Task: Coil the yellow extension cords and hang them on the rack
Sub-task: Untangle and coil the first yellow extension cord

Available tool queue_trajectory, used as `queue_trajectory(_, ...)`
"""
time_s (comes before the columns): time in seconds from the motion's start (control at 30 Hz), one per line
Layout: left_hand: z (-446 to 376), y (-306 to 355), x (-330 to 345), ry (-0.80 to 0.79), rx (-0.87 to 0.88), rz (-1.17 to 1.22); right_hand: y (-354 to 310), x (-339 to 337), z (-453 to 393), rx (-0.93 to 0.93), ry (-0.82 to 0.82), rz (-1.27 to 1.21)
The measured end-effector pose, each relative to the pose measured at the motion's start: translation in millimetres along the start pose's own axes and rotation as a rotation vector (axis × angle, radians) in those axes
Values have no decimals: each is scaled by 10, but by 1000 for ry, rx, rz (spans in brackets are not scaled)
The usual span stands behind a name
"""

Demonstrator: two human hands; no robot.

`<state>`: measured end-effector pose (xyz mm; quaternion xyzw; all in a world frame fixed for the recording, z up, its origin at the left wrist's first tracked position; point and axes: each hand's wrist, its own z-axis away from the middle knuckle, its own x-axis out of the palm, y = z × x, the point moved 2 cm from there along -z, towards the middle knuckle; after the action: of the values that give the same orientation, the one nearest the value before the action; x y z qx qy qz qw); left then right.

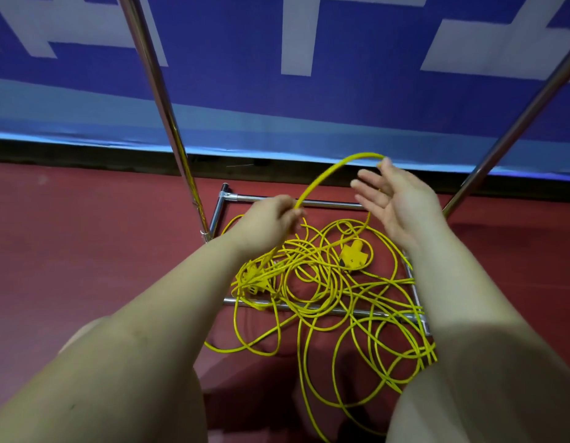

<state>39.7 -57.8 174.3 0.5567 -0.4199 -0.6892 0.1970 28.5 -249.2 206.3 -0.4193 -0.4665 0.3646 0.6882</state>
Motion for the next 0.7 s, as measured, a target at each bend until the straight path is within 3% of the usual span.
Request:
queue_trajectory(0.07,-11,66,-29,90,-79,380,111,17,51,-45,-123,397)
queue_trajectory(0.13,-25,129,-29,111,-151,691,308,73,150,1,-353,732)
queue_trajectory(0.2,-27,195,-15,88,-189,926,510,112,247,66,-529,894)
queue_trajectory(0.27,-49,237,-14,94,-206,1064,606,131,288,38,-570,933)
queue_trajectory(0.4,-123,251,22,93,-189,1109,513,99,291,82,-481,771)
queue_trajectory(0.57,1,289,293,-271,-91,566,167,-83,214,53,-144,252)
queue_trajectory(0.7,-17,228,285,-249,-47,433,-30,-213,157,101,31,-150)
